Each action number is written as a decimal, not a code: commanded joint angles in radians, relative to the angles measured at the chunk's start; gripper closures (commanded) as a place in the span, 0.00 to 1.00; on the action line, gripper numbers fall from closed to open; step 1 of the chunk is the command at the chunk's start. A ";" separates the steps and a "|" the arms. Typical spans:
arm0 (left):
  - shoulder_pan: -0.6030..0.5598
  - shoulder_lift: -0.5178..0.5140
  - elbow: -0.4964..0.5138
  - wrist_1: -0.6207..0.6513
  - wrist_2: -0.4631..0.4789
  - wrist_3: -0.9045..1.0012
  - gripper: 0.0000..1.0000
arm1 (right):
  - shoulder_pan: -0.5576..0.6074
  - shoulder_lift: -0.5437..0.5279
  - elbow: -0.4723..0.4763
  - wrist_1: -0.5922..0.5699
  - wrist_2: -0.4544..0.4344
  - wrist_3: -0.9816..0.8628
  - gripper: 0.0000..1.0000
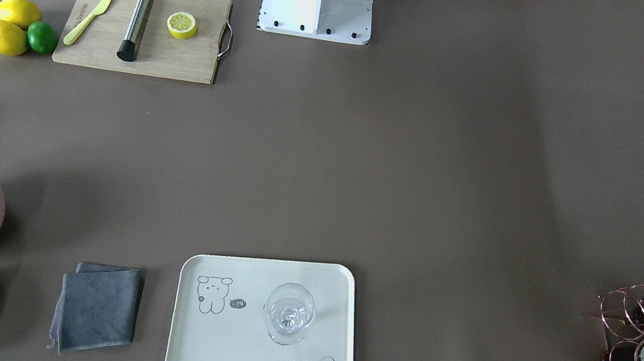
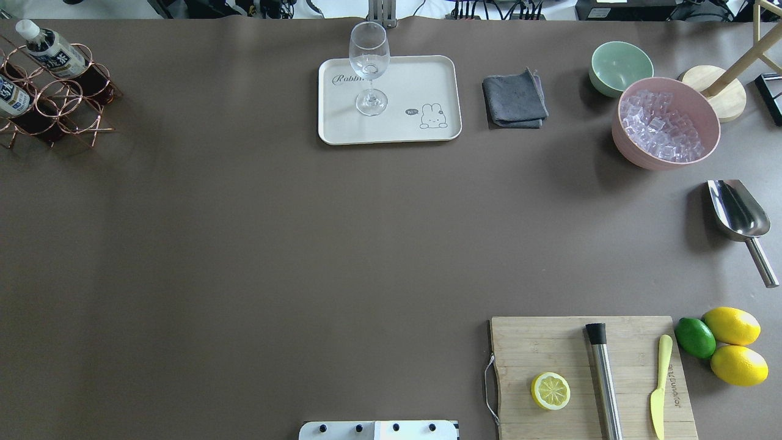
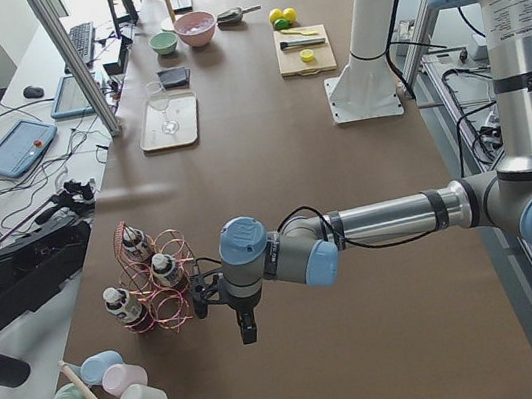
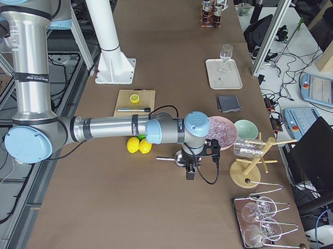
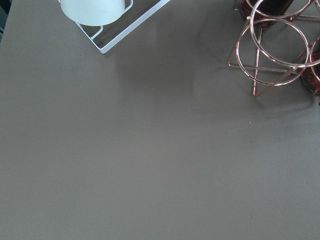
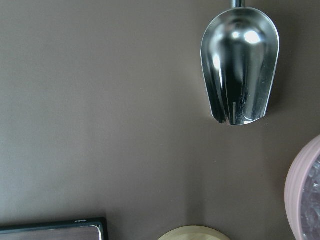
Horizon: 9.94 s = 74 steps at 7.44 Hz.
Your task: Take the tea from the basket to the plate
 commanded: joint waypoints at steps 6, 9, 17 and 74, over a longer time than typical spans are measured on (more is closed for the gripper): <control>-0.002 0.004 -0.010 0.001 -0.001 0.000 0.02 | 0.000 0.002 0.001 0.000 -0.002 0.003 0.00; -0.008 0.007 -0.029 0.004 0.002 0.000 0.02 | 0.000 -0.001 0.004 0.000 0.000 0.001 0.00; -0.140 -0.300 -0.044 0.449 -0.050 -0.347 0.02 | -0.087 0.083 0.008 0.000 0.090 0.003 0.00; 0.860 -1.041 -0.371 0.857 0.447 -2.536 1.00 | -0.678 0.460 -0.302 1.834 -0.133 0.333 0.00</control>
